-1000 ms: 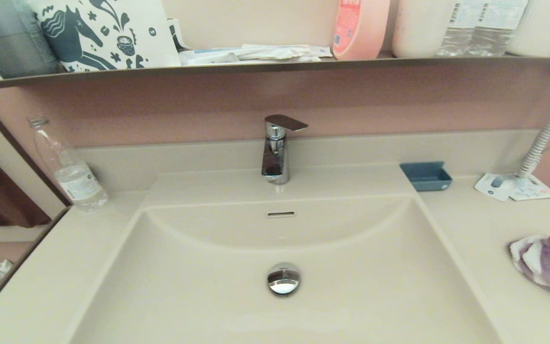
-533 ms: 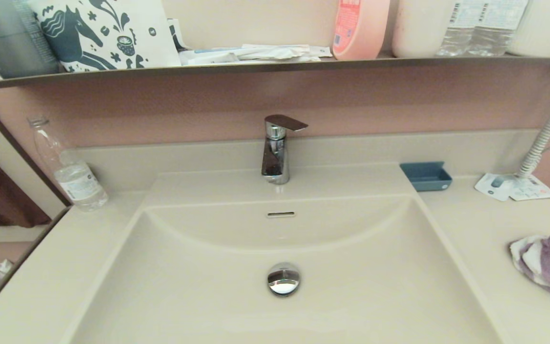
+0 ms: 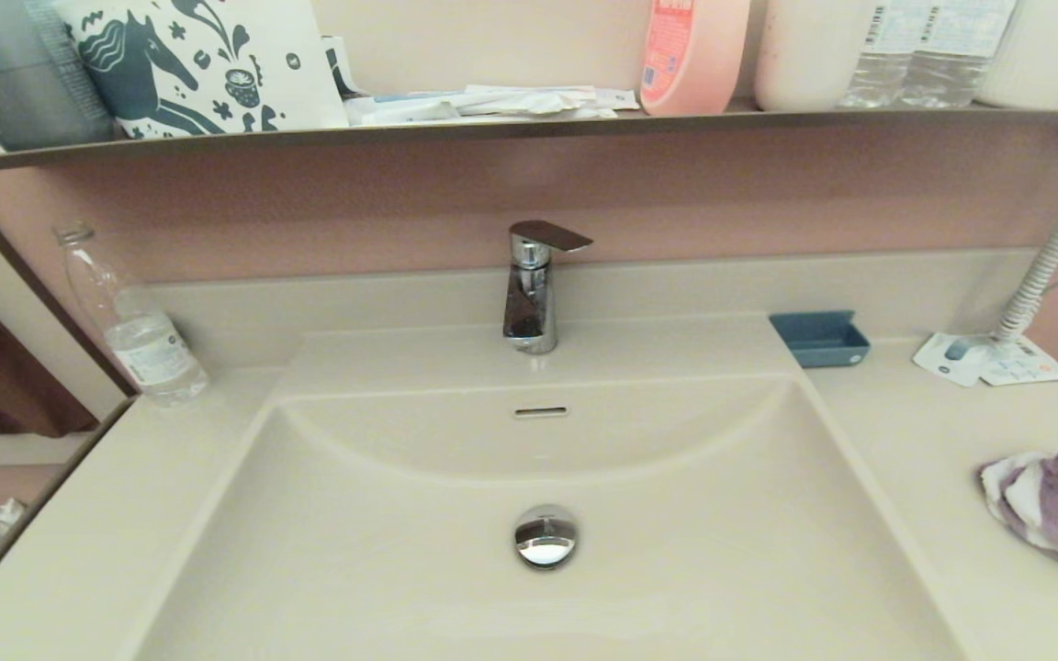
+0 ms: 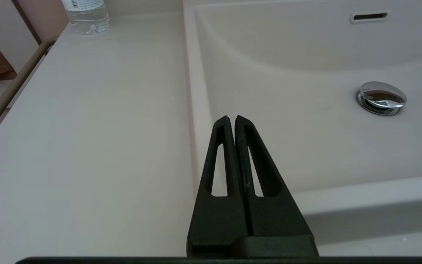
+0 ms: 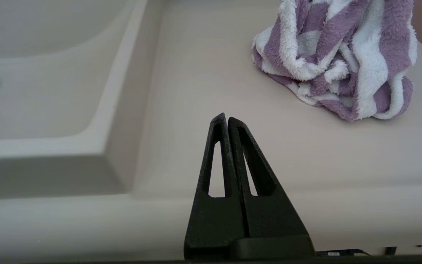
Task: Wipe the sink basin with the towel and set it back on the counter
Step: Pick up the cloth
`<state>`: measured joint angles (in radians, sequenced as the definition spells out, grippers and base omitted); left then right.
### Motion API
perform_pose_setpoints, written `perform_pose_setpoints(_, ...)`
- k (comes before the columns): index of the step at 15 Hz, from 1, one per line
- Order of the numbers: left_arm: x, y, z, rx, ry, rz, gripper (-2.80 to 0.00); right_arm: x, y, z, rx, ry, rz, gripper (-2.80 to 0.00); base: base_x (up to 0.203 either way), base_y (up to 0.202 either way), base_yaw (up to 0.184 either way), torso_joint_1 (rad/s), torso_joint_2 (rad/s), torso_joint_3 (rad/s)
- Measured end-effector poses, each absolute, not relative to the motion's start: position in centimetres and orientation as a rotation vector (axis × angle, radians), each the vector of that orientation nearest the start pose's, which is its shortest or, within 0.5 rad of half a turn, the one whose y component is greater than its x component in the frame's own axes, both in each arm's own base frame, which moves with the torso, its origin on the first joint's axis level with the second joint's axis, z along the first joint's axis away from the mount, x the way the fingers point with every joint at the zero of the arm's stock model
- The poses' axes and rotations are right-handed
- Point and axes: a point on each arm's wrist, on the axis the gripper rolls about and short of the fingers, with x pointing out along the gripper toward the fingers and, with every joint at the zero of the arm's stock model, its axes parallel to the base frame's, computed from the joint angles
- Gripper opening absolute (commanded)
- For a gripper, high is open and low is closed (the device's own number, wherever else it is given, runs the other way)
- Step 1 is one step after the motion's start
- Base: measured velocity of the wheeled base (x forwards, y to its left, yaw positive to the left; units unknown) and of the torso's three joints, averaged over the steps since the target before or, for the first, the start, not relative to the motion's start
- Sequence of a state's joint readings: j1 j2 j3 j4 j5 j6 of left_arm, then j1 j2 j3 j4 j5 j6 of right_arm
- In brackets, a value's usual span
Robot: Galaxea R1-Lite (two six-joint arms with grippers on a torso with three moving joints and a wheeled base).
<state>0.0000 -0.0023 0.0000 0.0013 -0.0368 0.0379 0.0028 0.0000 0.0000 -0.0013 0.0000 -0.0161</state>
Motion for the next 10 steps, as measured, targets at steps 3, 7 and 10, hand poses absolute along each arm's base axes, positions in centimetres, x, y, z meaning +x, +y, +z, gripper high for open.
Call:
perform_pose_setpoints(3, -2.3, -0.1, 7.5, 0.038, -0.001, -0.036, -2.8, -2.3, 0.0, 7.7, -0.048, -0.008, 0.002, -2.8, 0.0, 0.0, 0.0, 0.0, 0.0, 0.0)
perform_pose_setpoints(7, -2.3, -0.1, 7.5, 0.038, -0.001, -0.036, -2.8, -3.1, 0.0, 11.8, -0.055, -0.065, -0.003, -2.8, 0.0, 0.0, 0.0, 0.0, 0.0, 0.0)
perform_pose_setpoints(10, -2.3, -0.1, 7.5, 0.038, -0.001, -0.036, -2.8, -2.8, 0.0, 17.1, -0.06, -0.075, -0.021, -2.8, 0.0, 0.0, 0.0, 0.0, 0.0, 0.0)
